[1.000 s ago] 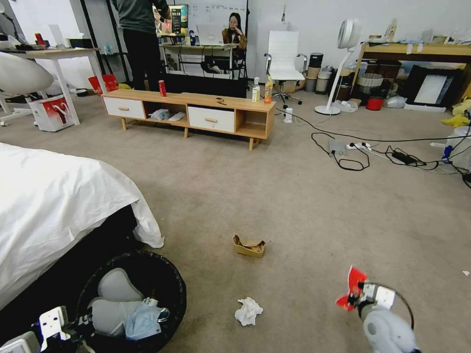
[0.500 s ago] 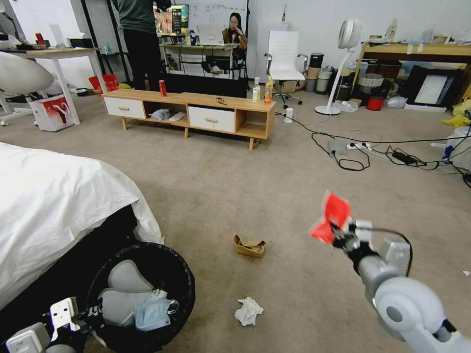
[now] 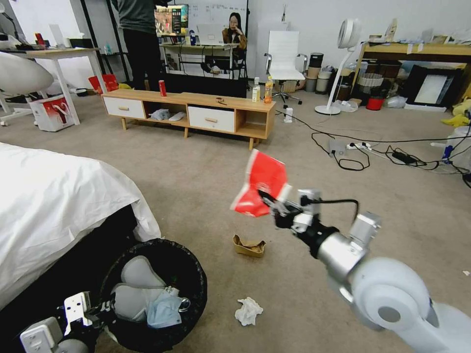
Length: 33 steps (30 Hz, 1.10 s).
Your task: Pick up the trash bin and place the garbage on the floor into it.
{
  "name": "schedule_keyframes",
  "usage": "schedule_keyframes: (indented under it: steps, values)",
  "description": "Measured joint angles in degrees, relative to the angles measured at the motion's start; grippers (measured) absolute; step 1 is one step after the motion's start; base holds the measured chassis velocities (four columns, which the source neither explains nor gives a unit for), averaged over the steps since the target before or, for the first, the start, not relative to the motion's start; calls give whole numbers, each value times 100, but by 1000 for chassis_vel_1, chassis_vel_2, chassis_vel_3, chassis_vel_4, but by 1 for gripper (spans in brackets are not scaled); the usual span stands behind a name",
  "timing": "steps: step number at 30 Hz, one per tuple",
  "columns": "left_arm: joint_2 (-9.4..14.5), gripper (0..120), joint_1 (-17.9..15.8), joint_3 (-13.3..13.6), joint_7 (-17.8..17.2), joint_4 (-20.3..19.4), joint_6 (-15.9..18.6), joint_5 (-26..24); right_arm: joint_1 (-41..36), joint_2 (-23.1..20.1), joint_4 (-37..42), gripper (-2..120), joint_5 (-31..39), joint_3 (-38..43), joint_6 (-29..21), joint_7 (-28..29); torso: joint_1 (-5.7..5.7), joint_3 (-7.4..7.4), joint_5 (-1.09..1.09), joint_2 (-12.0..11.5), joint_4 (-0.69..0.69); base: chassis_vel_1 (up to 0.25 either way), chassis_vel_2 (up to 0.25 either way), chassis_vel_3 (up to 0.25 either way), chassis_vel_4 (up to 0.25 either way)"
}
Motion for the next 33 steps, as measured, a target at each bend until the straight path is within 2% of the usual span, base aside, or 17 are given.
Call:
schedule_keyframes:
  steps: [3, 7, 16, 19, 25, 33]
  values:
    - [61, 3, -26, -20, -61, -7, 0, -174, 524, 258, -103, 0, 96, -701, 3, 66, 0, 0, 0, 0, -4, 0, 0, 0, 0]
    - [89, 3, -41, -38, -72, -7, 0, -215, 857, 465, -163, 0, 200, -1155, -19, 156, 0, 0, 1, 0, -2, 0, 0, 0, 0]
    - [155, 3, -108, -131, -99, -39, -1, -384, 2085, 1187, -502, 0, 809, -2676, -452, 862, 0, 0, 0, 0, -2, 0, 0, 0, 0]
    - [168, 3, -114, -152, -101, -45, -1, -415, 2194, 1281, -551, 0, 853, -2818, -537, 948, 0, 0, 0, 0, -1, 0, 0, 0, 0]
    - [212, 3, -135, -232, -117, -59, -2, -515, 2486, 1782, -892, 0, 984, -3376, -927, 1370, 0, 0, 0, 0, -1, 0, 0, 0, 0]
    - [211, 3, -123, -261, -122, -84, -2, -541, 2393, 1870, -1103, 0, 927, -3597, -1279, 1724, 0, 0, 1, 0, -2, 0, 0, 0, 0]
